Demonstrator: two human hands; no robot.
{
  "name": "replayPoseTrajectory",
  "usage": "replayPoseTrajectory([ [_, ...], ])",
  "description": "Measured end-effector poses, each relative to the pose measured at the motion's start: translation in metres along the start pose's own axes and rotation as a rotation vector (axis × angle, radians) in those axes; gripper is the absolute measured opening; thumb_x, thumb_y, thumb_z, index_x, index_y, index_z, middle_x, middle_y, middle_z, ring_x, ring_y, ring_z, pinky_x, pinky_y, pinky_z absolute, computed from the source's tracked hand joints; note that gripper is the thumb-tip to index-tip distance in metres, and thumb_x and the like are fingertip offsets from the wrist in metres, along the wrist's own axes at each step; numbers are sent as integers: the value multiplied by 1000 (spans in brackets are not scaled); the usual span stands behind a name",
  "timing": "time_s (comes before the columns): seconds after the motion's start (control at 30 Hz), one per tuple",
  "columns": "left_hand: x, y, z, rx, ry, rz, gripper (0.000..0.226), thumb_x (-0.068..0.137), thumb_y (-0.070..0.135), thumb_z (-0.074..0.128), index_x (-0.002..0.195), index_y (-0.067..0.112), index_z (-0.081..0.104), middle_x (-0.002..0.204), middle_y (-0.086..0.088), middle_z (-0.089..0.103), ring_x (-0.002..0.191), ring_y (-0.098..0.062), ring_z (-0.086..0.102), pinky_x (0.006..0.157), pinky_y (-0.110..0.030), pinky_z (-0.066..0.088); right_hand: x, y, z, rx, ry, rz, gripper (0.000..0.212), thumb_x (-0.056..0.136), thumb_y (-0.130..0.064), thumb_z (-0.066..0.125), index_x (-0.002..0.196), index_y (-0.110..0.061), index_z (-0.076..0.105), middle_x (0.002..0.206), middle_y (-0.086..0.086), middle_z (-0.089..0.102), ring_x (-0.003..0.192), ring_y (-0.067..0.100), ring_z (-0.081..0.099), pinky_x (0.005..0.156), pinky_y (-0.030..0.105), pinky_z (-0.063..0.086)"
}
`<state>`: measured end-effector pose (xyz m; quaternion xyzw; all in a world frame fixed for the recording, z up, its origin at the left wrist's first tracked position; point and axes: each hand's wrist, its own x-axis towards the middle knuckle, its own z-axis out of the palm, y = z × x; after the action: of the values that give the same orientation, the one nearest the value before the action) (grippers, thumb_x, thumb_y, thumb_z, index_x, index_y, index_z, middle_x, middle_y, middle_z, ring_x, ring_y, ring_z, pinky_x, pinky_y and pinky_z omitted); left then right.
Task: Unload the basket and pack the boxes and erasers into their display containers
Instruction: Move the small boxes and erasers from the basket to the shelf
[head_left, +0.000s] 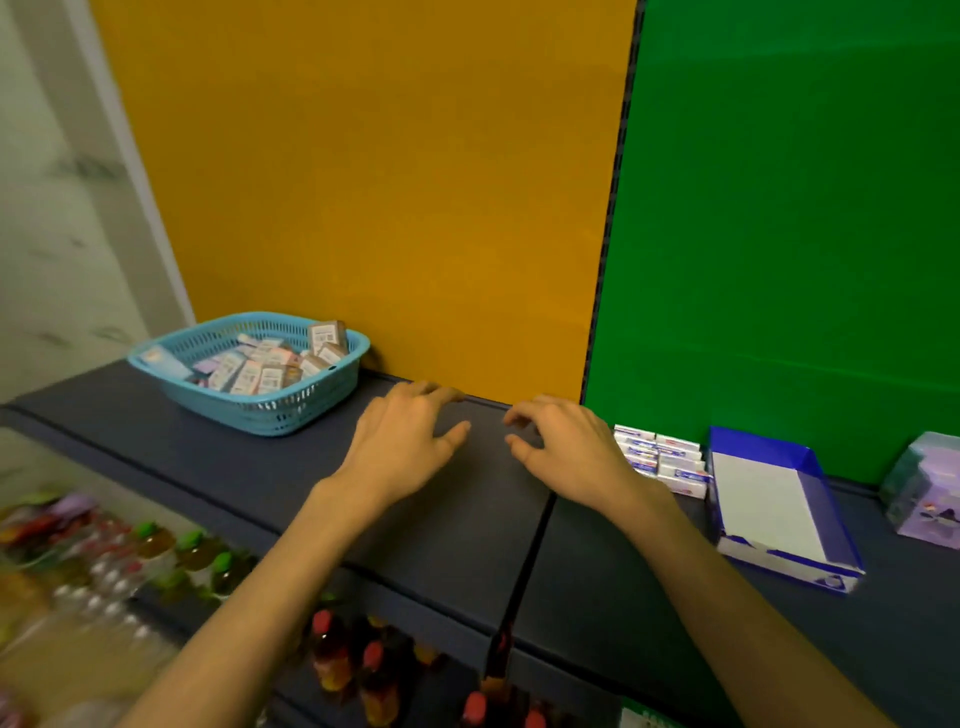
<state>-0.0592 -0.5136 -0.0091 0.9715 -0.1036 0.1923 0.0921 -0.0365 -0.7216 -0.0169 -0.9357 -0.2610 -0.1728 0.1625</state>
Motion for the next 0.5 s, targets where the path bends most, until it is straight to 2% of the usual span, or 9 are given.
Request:
replayPoseTrajectory([
  [0.13, -23, -46, -23, 20, 46, -117, 46, 96, 53, 53, 136, 30, 55, 135, 1, 56, 123, -24, 52, 94, -45, 49, 26, -46, 11, 15, 11, -74, 27, 97, -37, 58, 121, -28, 63, 115, -5, 64, 106, 17, 59, 79, 33, 46],
  [0.27, -45, -97, -43, 16, 70, -186, 47, 94, 53, 54, 136, 30, 57, 134, 0, 57, 121, -25, 53, 89, -43, 52, 49, -94, 26, 19, 33, -109, 25, 96, -38, 59, 119, -29, 64, 112, -7, 64, 104, 15, 60, 85, 34, 45],
  [0.5, -75, -197, -76, 47, 79, -198, 49, 95, 54, 51, 137, 31, 55, 136, 3, 58, 122, -25, 54, 86, -43, 54, 87, -179, 58, 4, 41, -71, 25, 95, -37, 60, 119, -29, 64, 110, -7, 64, 104, 14, 60, 86, 36, 47],
])
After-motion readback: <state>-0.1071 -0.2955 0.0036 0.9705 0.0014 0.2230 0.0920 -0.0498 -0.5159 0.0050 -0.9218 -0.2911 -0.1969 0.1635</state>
